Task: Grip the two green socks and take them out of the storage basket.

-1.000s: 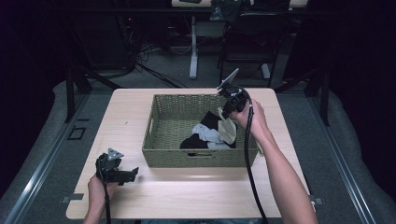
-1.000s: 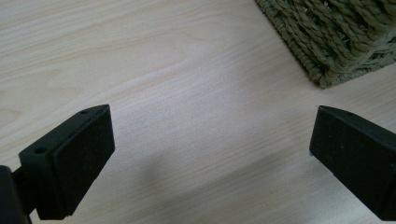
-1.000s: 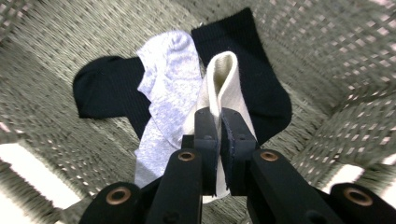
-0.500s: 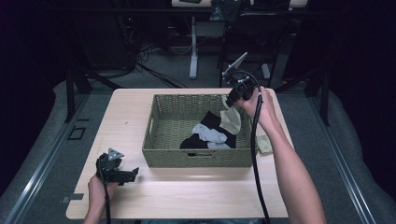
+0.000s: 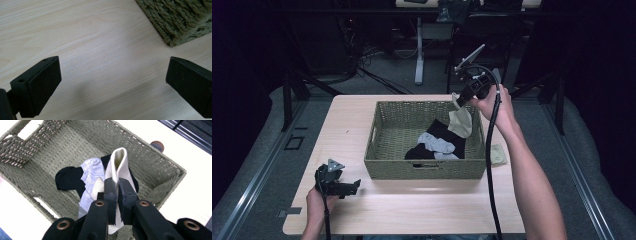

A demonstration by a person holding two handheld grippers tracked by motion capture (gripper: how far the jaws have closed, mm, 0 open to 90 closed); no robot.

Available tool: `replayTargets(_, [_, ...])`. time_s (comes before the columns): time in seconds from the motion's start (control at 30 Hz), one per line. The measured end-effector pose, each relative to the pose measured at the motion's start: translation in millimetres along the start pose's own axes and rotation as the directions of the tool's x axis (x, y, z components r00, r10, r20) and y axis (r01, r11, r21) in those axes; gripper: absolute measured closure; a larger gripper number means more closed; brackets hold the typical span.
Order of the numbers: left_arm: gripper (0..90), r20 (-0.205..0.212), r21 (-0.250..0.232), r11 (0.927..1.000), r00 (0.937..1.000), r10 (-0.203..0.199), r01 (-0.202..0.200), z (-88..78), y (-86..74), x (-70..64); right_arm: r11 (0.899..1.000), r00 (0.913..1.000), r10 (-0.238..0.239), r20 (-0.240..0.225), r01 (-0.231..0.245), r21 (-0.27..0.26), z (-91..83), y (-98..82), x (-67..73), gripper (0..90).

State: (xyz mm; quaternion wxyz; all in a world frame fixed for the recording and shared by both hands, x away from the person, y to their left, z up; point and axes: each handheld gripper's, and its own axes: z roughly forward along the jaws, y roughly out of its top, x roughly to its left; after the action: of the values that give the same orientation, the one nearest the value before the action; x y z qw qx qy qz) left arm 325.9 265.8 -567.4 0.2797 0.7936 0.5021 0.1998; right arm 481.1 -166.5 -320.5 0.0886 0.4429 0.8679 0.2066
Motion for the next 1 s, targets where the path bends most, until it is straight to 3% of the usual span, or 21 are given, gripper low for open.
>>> replayTargets(0.47, [0.1, -0.002, -0.003, 1.0, 1.0, -0.001, 0.001, 0.3, -0.1, 0.2, 0.998, 0.9991, 0.032, 0.026, -0.03, -0.048, -33.3, -13.9, -17.0, 85.9])
replayTargets(1.0, [0.1, 0.0, 0.003, 1.0, 1.0, 0.001, -0.001, -0.3, 0.1, 0.7, 0.99, 0.9889, 0.123, 0.083, -0.117, -0.08, -62.5, -59.9, -56.0, 85.8])
